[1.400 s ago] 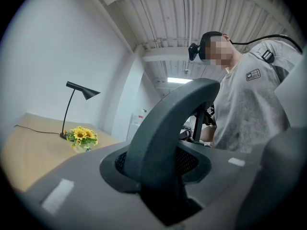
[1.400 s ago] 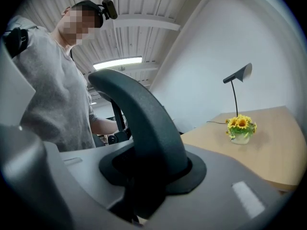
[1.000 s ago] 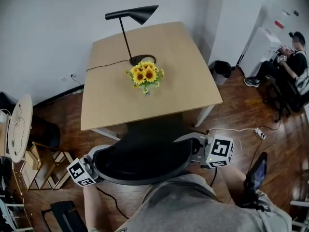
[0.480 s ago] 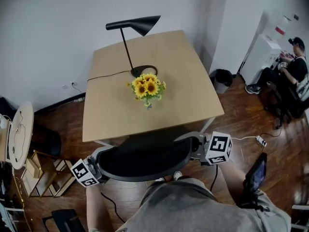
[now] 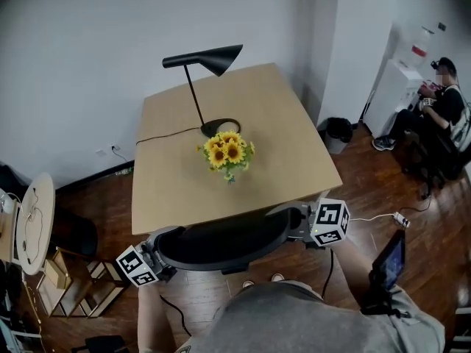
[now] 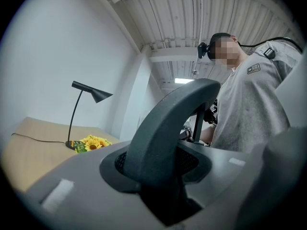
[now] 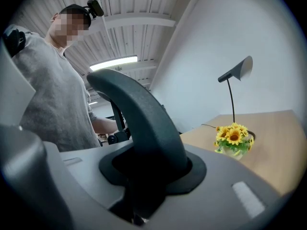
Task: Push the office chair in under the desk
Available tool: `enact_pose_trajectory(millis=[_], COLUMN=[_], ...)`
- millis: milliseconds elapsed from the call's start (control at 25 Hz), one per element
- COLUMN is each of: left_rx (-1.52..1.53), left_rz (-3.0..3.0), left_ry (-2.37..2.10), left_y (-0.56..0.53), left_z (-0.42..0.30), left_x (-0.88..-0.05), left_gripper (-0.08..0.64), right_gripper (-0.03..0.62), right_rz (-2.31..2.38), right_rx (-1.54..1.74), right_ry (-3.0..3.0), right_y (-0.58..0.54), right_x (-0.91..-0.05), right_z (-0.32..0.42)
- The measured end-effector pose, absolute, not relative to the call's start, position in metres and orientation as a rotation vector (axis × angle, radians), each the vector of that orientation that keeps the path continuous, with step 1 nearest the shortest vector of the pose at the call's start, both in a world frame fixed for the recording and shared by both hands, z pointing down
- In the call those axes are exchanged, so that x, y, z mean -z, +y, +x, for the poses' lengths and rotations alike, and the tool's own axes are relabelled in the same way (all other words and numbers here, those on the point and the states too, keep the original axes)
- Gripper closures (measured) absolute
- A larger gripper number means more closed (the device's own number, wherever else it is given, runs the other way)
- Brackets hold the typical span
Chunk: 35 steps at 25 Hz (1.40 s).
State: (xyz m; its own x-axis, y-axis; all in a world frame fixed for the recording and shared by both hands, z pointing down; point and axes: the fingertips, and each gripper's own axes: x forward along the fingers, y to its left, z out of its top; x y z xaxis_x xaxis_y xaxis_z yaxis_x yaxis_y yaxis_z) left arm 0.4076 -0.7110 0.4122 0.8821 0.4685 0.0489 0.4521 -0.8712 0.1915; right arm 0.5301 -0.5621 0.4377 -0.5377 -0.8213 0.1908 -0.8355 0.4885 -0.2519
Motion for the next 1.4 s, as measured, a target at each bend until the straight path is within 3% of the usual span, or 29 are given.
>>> enact_pose_trajectory(millis=[1200, 1400], left_rx=[-0.109, -0.038], left_rz=[2.909, 2.918], left_ry=[0.708, 0.658], left_y=[-0.727, -0.725], left_z=[0.413, 0.412], left_x=[-0.409, -0.401], left_gripper=[0.388, 0.31], right_gripper=[0.44, 0.41], right_rz=[1.511, 1.548], right_rx=[-0.465, -0.402], right_ry=[-2.672, -2.646], right_y=[-0.575, -0.57], right_x=[-0.434, -0.435], right_z=[0.529, 0.529])
